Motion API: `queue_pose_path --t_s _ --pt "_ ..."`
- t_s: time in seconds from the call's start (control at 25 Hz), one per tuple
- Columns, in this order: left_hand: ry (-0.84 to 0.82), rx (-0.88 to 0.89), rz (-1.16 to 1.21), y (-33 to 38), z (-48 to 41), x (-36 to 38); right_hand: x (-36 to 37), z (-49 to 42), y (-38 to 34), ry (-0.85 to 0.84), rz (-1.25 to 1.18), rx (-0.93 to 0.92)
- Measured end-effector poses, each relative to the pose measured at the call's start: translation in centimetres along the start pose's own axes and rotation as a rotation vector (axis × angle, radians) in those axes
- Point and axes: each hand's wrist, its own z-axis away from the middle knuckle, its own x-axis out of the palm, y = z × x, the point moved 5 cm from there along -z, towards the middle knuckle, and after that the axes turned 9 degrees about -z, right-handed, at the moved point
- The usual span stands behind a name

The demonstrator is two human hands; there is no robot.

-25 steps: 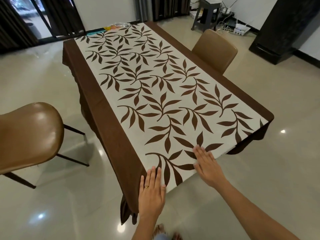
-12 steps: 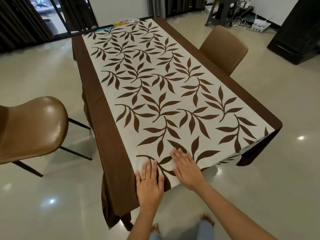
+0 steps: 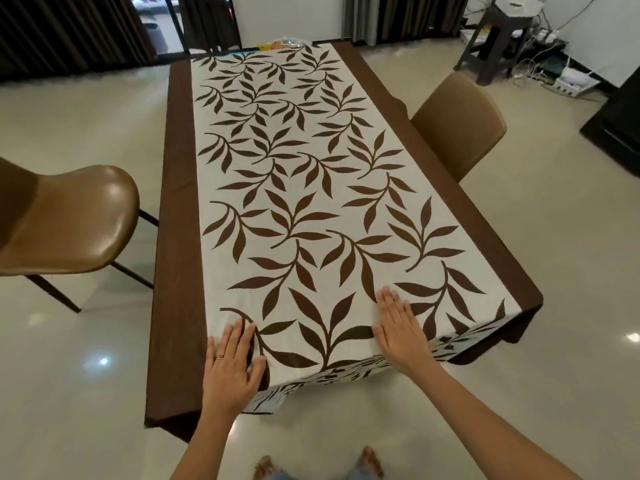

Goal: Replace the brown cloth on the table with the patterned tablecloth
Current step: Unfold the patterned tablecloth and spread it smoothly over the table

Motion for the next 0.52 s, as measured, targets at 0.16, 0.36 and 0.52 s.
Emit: queue_pose_path --t_s 0.16,0.36,0.52 --pt "0.031 0.019 0.109 7.1 -2.6 0.4 2.4 -0.7 -5.3 -0.040 -0.045 -0.161" --pt "0.031 0.149 0.194 17.8 -5.5 1.9 2.9 -1.3 -4.4 0.000 0.032 -0.152" --pt "-0.007 0.173 0.147 21.3 -5.5 3.6 1.1 -1.1 -0.1 0.052 0.047 -0.119"
